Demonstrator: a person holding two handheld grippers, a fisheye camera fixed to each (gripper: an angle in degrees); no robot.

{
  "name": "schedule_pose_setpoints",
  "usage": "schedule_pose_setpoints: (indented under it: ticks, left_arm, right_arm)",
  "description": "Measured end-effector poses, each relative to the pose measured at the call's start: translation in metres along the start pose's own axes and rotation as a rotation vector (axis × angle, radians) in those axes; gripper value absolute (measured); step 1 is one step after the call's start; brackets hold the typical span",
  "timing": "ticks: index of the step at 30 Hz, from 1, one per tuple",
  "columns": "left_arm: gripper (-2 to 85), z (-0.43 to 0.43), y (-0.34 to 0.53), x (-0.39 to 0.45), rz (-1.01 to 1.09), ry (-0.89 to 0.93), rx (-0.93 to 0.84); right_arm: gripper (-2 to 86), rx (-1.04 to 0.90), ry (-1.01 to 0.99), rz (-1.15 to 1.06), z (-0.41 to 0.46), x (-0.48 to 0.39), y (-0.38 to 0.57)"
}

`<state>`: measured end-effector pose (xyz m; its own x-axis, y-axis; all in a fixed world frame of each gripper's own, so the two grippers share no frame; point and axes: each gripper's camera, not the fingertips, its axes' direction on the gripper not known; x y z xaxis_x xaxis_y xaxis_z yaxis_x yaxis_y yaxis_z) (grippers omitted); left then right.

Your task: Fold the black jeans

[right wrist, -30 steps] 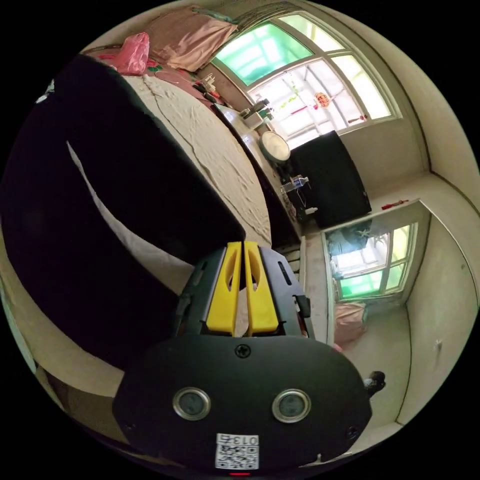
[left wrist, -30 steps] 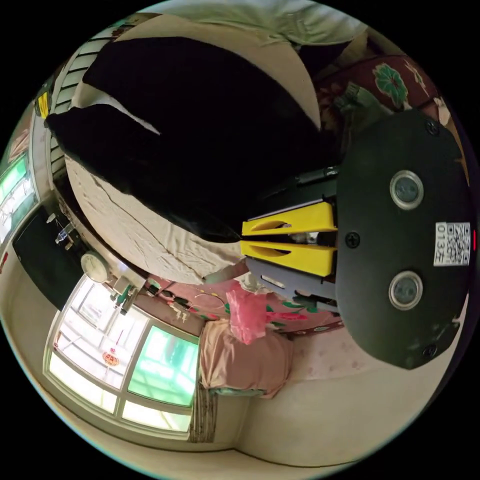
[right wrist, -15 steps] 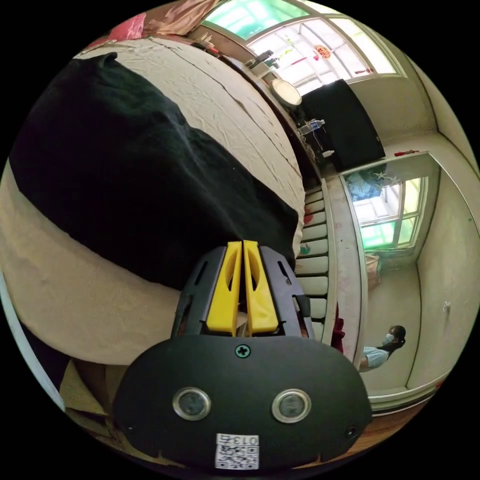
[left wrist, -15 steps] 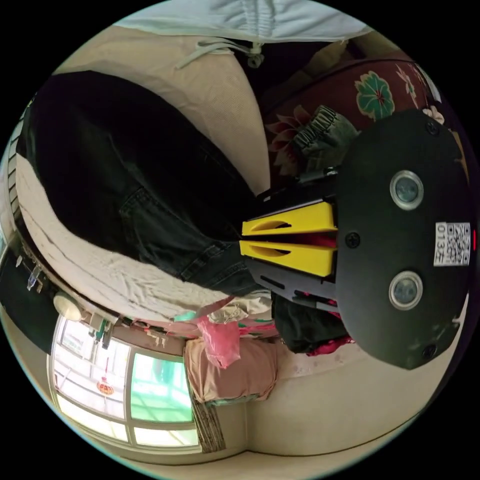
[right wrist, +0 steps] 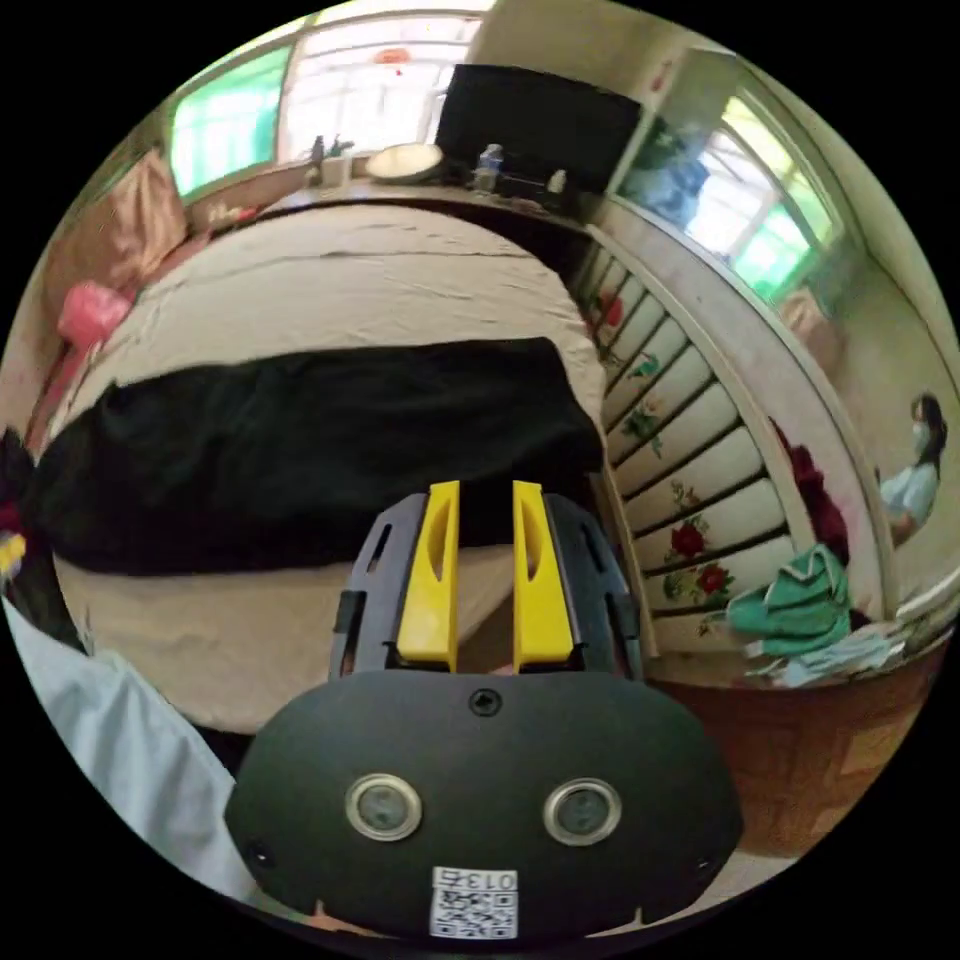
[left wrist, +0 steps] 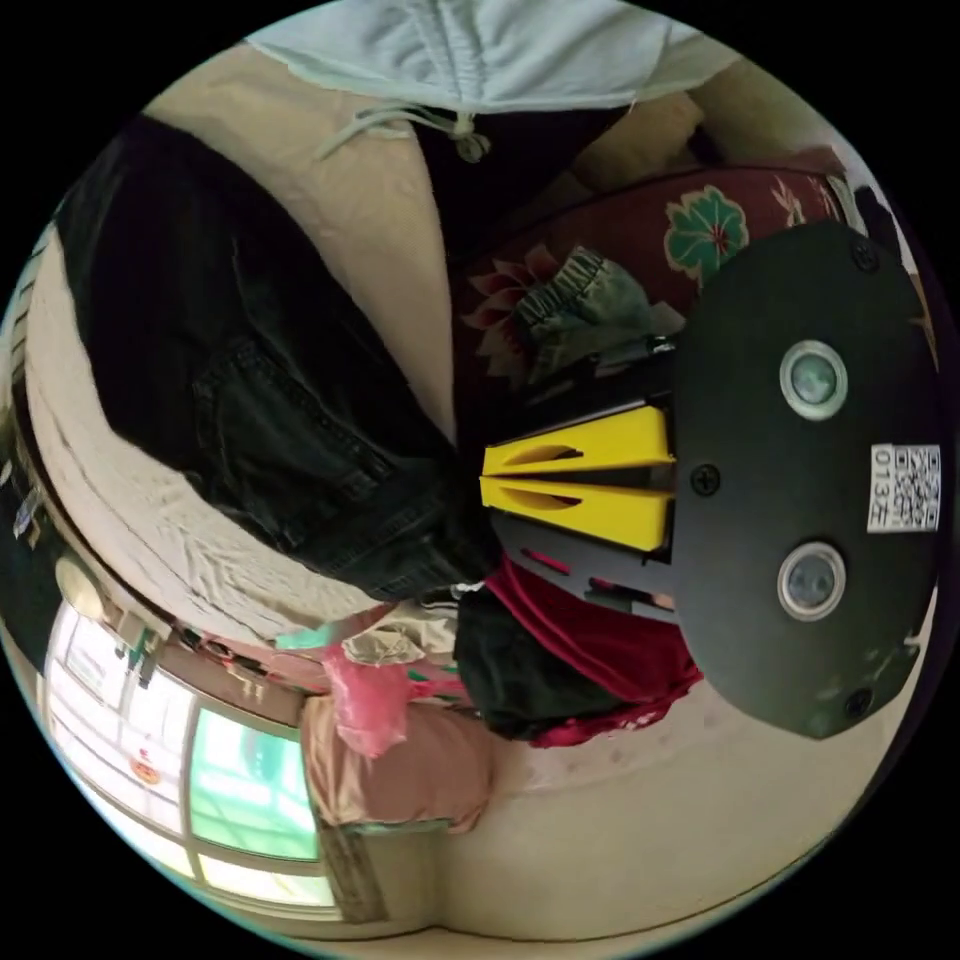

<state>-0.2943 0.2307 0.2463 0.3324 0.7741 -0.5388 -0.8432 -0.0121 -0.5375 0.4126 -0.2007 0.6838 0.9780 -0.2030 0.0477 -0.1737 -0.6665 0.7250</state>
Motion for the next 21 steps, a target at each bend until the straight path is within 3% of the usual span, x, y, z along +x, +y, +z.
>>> schedule_pose_setpoints:
  ticks: [4,8,12,14,21]
  left_arm:
    - [6.6,-0.024,0.004,-0.020,-0.155,0.030,0.099]
    - [12.2,-0.001,-0.049,-0.002,-0.024,0.165,0.097]
    - [9.8,0.030,-0.068,0.007,0.098,0.209,0.072]
    - [4.5,0.039,-0.075,-0.001,0.118,0.280,0.046]
    - [0.0,0.024,-0.083,-0.010,0.219,0.231,0.019]
  right_arm:
    - [10.6,0.016,-0.201,0.362,0.017,0.111,-0.026]
    - [10.2,-0.062,-0.336,0.553,0.063,0.178,-0.049]
    - [8.7,-0.163,-0.322,0.562,0.086,0.193,-0.071]
    - [4.4,-0.168,-0.275,0.549,0.084,0.195,-0.080]
    - [1.3,-0.056,-0.171,0.469,0.035,0.207,-0.101]
